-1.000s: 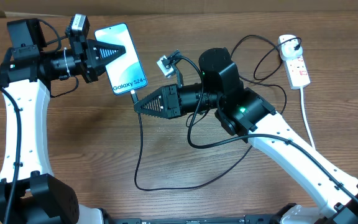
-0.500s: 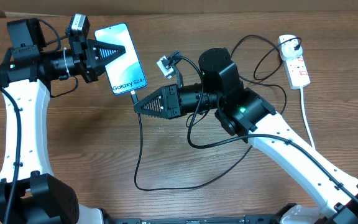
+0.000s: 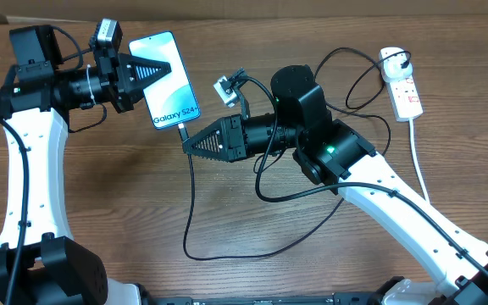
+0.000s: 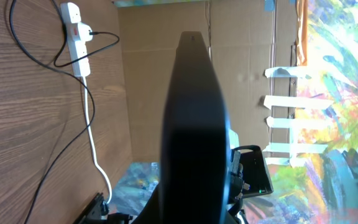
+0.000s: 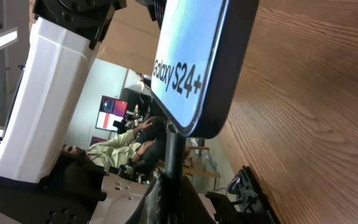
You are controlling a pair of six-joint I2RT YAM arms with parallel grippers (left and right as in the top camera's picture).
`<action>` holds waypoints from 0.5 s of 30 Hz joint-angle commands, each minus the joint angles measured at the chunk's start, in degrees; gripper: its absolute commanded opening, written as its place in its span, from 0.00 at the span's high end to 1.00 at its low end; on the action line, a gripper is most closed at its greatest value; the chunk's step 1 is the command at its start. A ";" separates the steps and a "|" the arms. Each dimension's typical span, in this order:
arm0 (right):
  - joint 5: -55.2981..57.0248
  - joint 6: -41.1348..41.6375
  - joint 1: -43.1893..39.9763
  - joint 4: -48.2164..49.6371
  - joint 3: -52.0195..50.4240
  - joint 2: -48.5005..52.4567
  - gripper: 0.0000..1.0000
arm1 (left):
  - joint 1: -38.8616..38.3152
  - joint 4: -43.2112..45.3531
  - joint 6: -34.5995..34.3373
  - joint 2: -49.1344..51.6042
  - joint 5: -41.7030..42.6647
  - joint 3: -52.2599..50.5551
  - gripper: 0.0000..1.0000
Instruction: Plug charger to phone and switch on socket
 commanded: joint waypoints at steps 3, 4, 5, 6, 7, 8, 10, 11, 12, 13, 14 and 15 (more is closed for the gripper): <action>-0.11 0.20 -0.26 0.59 0.87 -0.87 0.96 | -0.33 0.04 1.36 -0.39 1.75 0.46 0.96; -0.15 0.20 -0.26 0.57 0.87 -0.87 0.96 | -0.33 0.07 1.36 -0.39 1.75 0.46 0.96; -0.33 0.20 -0.26 0.59 0.87 -0.87 0.96 | -0.33 0.07 1.36 -0.39 1.73 0.46 0.96; -0.33 0.20 -0.26 0.57 0.87 -0.87 0.96 | -0.33 0.07 1.38 -0.39 1.73 0.46 0.96; -0.33 0.20 -0.26 0.57 0.87 -0.87 0.96 | -0.33 0.07 1.38 -0.39 1.70 0.46 0.96; -0.33 0.20 -0.26 0.57 0.87 -0.87 0.96 | -0.35 0.07 1.36 -0.39 1.68 0.46 0.96; -0.33 0.20 -0.26 0.59 0.87 -0.87 0.96 | -0.33 0.07 1.36 -0.39 1.68 0.46 0.96; -0.33 0.20 -0.26 0.59 0.87 -0.87 0.96 | -0.33 0.04 1.36 -0.39 1.68 0.46 0.96; -0.33 0.20 -0.26 0.59 0.87 -0.87 0.96 | -0.33 0.07 1.38 -0.39 1.68 0.46 0.96; -0.33 0.39 -0.26 0.59 0.87 -0.87 0.96 | -0.33 0.07 1.38 -0.39 1.66 0.46 0.96; -0.42 0.39 -0.26 0.59 0.87 -0.87 0.96 | -0.33 0.07 1.36 -0.39 1.62 0.46 0.96; -0.55 0.39 -0.26 0.63 0.87 -0.87 0.96 | -0.33 0.04 1.36 -0.39 1.36 0.46 0.96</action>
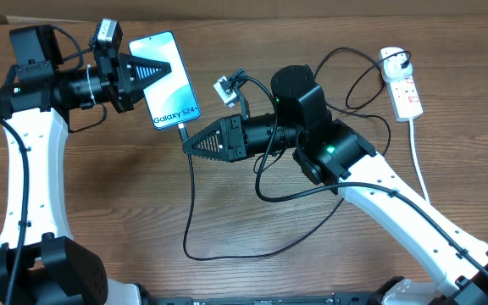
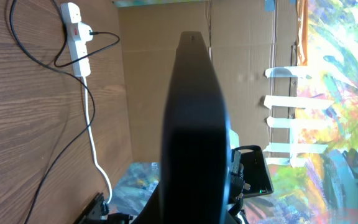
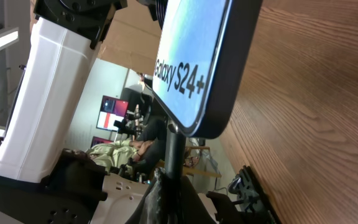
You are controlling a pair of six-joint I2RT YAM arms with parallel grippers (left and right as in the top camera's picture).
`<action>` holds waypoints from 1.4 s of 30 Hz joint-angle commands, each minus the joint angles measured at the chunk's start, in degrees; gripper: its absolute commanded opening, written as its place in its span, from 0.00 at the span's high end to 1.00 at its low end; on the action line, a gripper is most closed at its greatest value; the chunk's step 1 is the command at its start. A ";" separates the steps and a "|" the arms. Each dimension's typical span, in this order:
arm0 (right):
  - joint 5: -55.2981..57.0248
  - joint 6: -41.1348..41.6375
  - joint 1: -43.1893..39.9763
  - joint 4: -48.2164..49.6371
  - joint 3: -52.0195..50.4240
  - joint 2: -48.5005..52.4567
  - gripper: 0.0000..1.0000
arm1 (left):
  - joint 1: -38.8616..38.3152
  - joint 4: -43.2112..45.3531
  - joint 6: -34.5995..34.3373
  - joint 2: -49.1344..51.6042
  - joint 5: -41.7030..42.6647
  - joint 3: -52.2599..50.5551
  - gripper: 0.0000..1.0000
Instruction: Plug charger to phone and switch on socket
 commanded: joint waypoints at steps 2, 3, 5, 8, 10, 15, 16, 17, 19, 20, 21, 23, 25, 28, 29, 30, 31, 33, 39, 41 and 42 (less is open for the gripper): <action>-0.35 0.13 -0.24 0.55 0.87 -0.87 0.96 | -0.33 0.04 1.33 -0.39 0.70 0.46 0.96; -0.33 0.11 -0.24 0.55 0.87 -0.87 0.96 | -0.35 0.07 1.36 -0.39 0.57 0.46 0.96; -0.33 0.11 -0.24 0.63 0.87 -0.87 0.96 | -0.35 0.04 1.36 -0.39 0.48 0.46 0.96; -0.31 0.11 -0.24 0.68 0.87 -0.87 0.96 | -0.35 0.00 1.31 -0.39 0.66 0.46 0.96; -0.26 0.11 -0.24 0.66 0.87 -0.87 0.96 | -0.35 0.00 1.31 -0.39 1.03 0.46 0.96; -0.09 0.11 -0.24 0.63 0.87 -0.87 0.96 | -0.33 0.00 1.09 -0.39 2.03 0.46 0.96; -0.09 0.11 -0.24 0.63 0.87 -0.87 0.96 | -0.33 0.02 1.09 -0.39 2.05 0.46 0.96; -0.09 0.11 -0.24 0.63 0.87 -0.87 0.96 | -0.33 0.00 1.09 -0.39 2.03 0.46 0.96; -0.11 0.13 -0.24 0.63 0.87 -0.87 0.96 | -0.35 0.02 1.09 -0.39 2.03 0.46 0.96; -0.11 0.13 -0.24 0.63 0.87 -0.87 0.96 | -0.33 0.02 1.09 -0.39 2.03 0.46 0.96; -0.09 0.13 -0.24 0.63 0.87 -0.87 0.96 | -0.35 0.00 1.09 -0.39 2.03 0.46 0.96; -0.09 0.13 -0.24 0.63 0.87 -0.87 0.96 | -0.35 0.00 1.09 -0.39 2.05 0.46 0.96; -0.09 0.15 -0.24 0.63 0.87 -0.87 0.96 | -0.35 0.00 1.09 -0.39 2.21 0.46 0.96; 0.13 0.48 -0.24 0.70 0.87 -0.87 0.96 | -0.35 0.02 1.14 -0.39 2.43 0.46 0.96; 0.11 0.57 -0.24 0.70 0.87 -0.87 0.96 | -0.35 0.02 1.16 -0.39 2.45 0.46 0.96; 0.11 0.57 -0.24 0.70 0.87 -0.87 0.96 | -0.35 0.02 1.16 -0.39 2.45 0.46 0.96; 0.11 0.57 -0.24 0.70 0.87 -0.87 0.96 | -0.35 0.02 1.16 -0.39 2.43 0.46 0.96; 0.11 0.59 -0.24 0.70 0.87 -0.87 0.96 | -0.35 0.02 1.27 -0.39 2.45 0.46 0.96; 0.09 1.90 -0.24 1.16 0.87 -0.87 0.96 | -0.35 0.00 2.12 -0.39 3.61 0.46 0.96; 0.09 1.86 -0.24 1.16 0.87 -0.87 0.96 | -0.35 0.00 2.32 -0.39 3.80 0.46 0.96; 0.11 1.88 -0.24 1.16 0.87 -0.87 0.96 | -0.35 0.00 2.34 -0.39 3.78 0.46 0.96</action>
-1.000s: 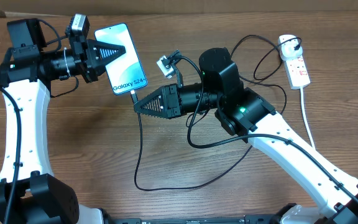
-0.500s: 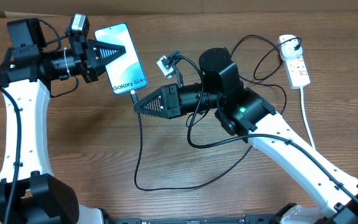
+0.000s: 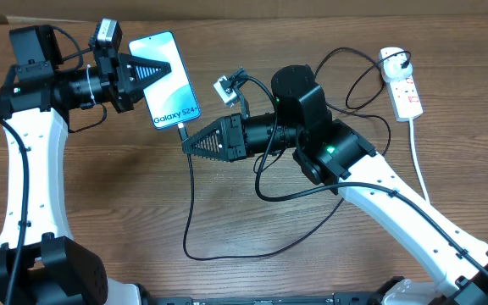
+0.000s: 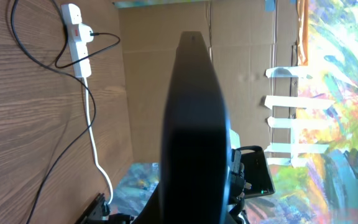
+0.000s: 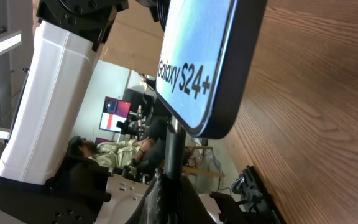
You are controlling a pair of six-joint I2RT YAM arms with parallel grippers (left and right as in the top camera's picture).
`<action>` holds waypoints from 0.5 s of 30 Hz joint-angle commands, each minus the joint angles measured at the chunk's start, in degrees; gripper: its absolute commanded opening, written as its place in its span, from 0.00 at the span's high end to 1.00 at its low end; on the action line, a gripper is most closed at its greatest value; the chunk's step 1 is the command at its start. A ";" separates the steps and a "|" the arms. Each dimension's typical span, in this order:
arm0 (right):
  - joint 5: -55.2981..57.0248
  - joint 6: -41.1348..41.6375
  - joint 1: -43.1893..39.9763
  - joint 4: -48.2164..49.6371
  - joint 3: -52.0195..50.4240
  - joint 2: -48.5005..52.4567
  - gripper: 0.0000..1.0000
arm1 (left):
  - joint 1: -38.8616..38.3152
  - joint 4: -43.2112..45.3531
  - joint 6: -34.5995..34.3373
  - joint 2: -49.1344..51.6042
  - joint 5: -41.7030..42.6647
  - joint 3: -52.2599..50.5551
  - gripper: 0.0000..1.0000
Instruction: Plug charger to phone and switch on socket
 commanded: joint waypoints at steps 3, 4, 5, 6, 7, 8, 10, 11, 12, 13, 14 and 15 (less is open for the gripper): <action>0.22 0.44 -0.26 0.63 0.87 -0.87 0.96 | -0.35 0.00 2.01 -0.39 3.72 0.46 0.96; 0.20 0.44 -0.26 0.72 0.87 -0.87 0.96 | -0.35 0.00 2.01 -0.39 3.74 0.46 0.96; 0.22 0.61 -0.26 0.79 0.87 -0.87 0.96 | -0.35 0.00 2.01 -0.39 3.76 0.46 0.96; 0.22 0.66 -0.26 0.87 0.87 -0.87 0.96 | -0.35 0.00 2.01 -0.39 3.87 0.46 0.96; 0.22 0.87 -0.26 1.03 0.87 -0.87 0.96 | -0.35 0.00 2.01 -0.39 3.93 0.46 0.96; 0.22 1.01 -0.26 1.27 0.87 -0.87 0.96 | -0.35 0.00 2.03 -0.39 3.93 0.46 0.96; 0.22 1.68 -0.26 1.84 0.87 -0.87 0.96 | -0.44 0.02 2.05 -0.39 4.22 0.46 0.96; 0.24 1.73 -0.26 1.97 0.87 -0.87 0.96 | -0.55 0.00 2.03 -0.39 4.46 0.46 0.96; 0.22 1.86 -0.26 2.10 0.87 -0.87 0.96 | -0.72 0.02 2.03 -0.39 4.44 0.46 0.96; 0.22 1.88 -0.28 2.08 0.87 -0.87 0.96 | -0.85 0.00 2.03 -0.39 4.44 0.46 0.96; 0.22 1.86 -0.28 2.03 0.87 -0.85 0.96 | -1.01 0.00 2.01 -0.39 4.44 0.46 0.96; 0.20 1.86 -0.28 1.97 0.87 -0.76 0.96 | -1.09 0.00 2.01 -0.39 4.44 0.46 0.96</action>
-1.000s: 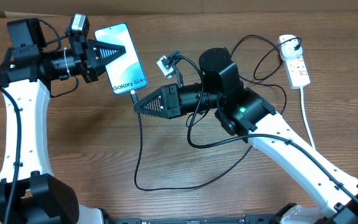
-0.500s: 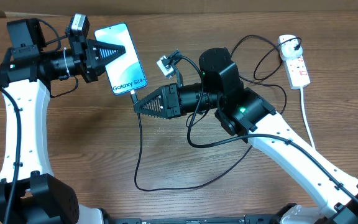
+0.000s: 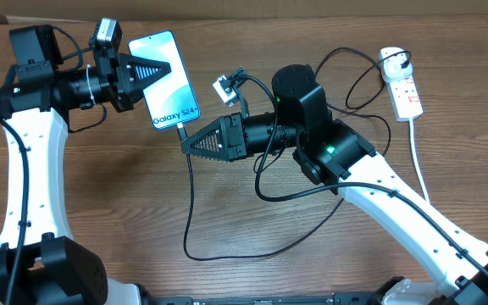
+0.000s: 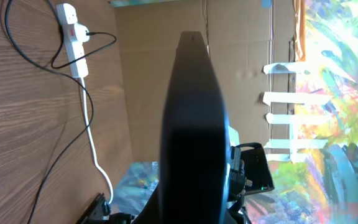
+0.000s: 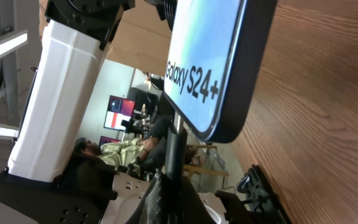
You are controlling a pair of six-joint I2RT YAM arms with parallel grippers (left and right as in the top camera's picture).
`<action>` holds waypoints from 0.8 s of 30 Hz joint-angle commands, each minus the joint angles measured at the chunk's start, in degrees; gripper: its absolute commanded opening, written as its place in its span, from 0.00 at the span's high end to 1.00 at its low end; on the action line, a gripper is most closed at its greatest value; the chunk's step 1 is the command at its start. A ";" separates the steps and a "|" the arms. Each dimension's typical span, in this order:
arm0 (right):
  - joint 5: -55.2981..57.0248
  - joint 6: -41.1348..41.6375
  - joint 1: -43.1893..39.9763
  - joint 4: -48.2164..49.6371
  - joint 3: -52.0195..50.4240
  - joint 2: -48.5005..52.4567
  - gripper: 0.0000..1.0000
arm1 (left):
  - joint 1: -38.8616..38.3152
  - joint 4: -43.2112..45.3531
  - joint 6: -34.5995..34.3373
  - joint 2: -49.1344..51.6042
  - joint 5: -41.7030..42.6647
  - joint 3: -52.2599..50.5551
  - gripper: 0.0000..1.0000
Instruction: Plug charger to phone and switch on socket
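A phone (image 3: 165, 80) with a lit "Galaxy S24+" screen is held off the table at the upper left, my left gripper (image 3: 140, 74) shut on its left edge. The left wrist view shows only its dark edge (image 4: 193, 118). A black charger cable (image 3: 188, 195) rises to the phone's bottom end, where its plug (image 3: 181, 130) sits. My right gripper (image 3: 186, 145) is shut on the cable just below the plug. In the right wrist view the plug (image 5: 175, 140) meets the phone (image 5: 213, 68). A white socket strip (image 3: 402, 83) lies at the far right.
The black cable loops across the wooden table (image 3: 142, 220) in front of the right arm and runs back to a plug in the white strip. The strip's white lead (image 3: 419, 165) trails down the right side. A cardboard wall (image 3: 312, 8) borders the far edge.
In the right wrist view the phone sits slightly farther right and the view has tilted a little. Both grippers keep their holds, and the overhead view looks unchanged.
At every earlier moment my left gripper held the phone up and my right gripper held the cable plug at the phone's bottom end. Between them only a slight creep of the phone in the right wrist view shows, continuing to now.
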 commanded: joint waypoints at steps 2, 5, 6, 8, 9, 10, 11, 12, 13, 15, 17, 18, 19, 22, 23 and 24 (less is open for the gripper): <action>0.87 0.55 -0.26 0.22 0.87 -0.44 0.96 | -1.01 0.00 1.11 -0.39 3.67 0.46 0.96; 0.87 0.52 -0.26 -1.01 0.87 0.00 0.96 | -1.01 0.02 0.92 -0.39 3.65 0.46 0.96; 0.90 0.55 -0.26 -1.18 0.87 0.15 0.96 | -1.01 0.02 0.68 -0.39 3.63 0.46 0.96; 0.87 0.55 -0.26 -1.16 0.87 0.39 0.96 | -1.01 0.02 0.68 -0.39 3.63 0.46 0.96; 0.87 0.55 -0.26 -1.16 0.87 0.46 0.96 | -1.01 0.02 0.68 -0.39 3.54 0.46 0.96; 0.87 0.55 -0.26 -1.16 0.87 0.52 0.96 | -1.01 0.02 0.68 -0.39 3.56 0.46 0.96; 0.87 0.55 -0.26 -1.16 0.87 0.52 0.96 | -1.01 0.02 0.68 -0.39 3.56 0.46 0.96; 0.90 0.55 -0.26 -1.14 0.87 0.52 0.96 | -1.01 0.02 0.66 -0.39 3.56 0.46 0.96; 0.90 0.55 -0.26 -1.07 0.87 0.52 0.96 | -1.01 0.02 0.68 -0.39 3.56 0.46 0.96; 0.90 0.55 -0.26 -0.94 0.87 0.52 0.96 | -1.01 0.02 0.68 -0.39 3.56 0.46 0.96; 0.90 0.55 -0.28 -0.92 0.87 0.52 0.96 | -1.01 0.02 0.66 -0.39 3.65 0.46 0.96; 0.90 0.55 -0.28 -0.92 0.87 0.52 0.96 | -1.01 0.02 0.66 -0.39 3.65 0.46 0.95; 0.87 0.57 -0.28 -0.92 0.87 0.52 0.96 | -1.01 0.02 0.66 -0.39 3.65 0.46 0.96; 0.87 0.66 -0.28 -0.92 0.87 0.52 0.96 | -1.01 0.02 0.66 -0.39 3.67 0.46 0.96; 0.87 0.79 -0.28 -0.92 0.87 0.52 0.96 | -1.01 0.02 0.68 -0.39 3.67 0.46 0.96; 0.87 1.11 -0.28 -0.87 0.87 0.52 0.96 | -1.01 0.02 0.70 -0.39 3.67 0.46 0.96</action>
